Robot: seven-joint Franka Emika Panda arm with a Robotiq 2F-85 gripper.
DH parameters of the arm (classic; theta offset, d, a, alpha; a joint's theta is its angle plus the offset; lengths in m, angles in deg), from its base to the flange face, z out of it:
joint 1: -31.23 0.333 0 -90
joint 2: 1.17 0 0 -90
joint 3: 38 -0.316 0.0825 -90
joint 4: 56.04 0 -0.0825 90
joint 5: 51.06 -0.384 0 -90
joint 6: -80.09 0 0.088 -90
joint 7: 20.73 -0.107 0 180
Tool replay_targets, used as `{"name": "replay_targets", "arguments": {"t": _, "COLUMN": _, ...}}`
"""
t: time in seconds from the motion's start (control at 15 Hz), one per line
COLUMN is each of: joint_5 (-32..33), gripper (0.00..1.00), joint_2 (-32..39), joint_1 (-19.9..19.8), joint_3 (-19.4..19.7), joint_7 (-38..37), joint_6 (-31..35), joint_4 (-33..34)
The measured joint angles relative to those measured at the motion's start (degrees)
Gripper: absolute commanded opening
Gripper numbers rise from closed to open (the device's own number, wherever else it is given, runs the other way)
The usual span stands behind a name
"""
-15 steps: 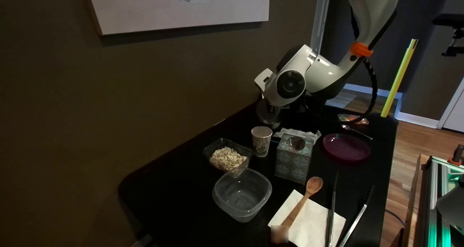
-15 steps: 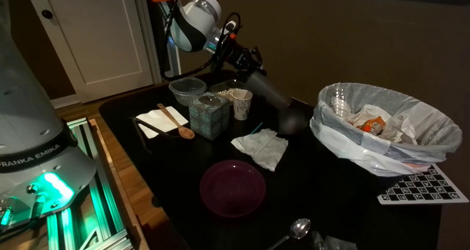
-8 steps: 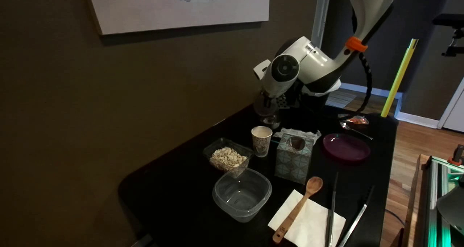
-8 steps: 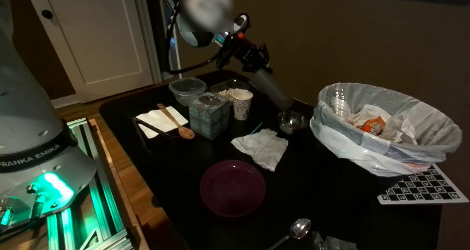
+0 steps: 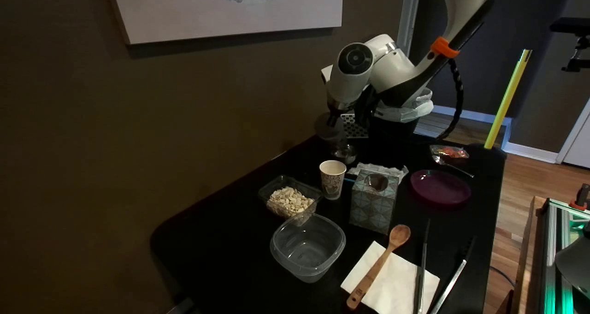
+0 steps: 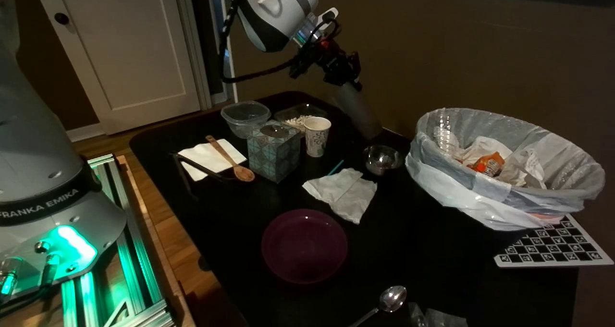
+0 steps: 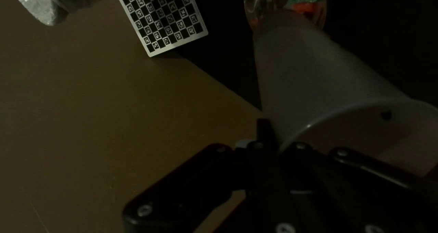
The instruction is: Pour the contents of the plastic cup into the paper cup
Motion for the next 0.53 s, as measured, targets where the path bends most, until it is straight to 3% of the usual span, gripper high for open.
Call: {"name": "replay_targets", "arguments": {"t": 0.53, "joint_5": -13.25, "gripper": 0.02, "joint_2": 2.49, "joint_1": -0.83, "joint_3": 1.61, "joint_7": 1.18, "joint_6": 6.14, "joint_4": 3.4}}
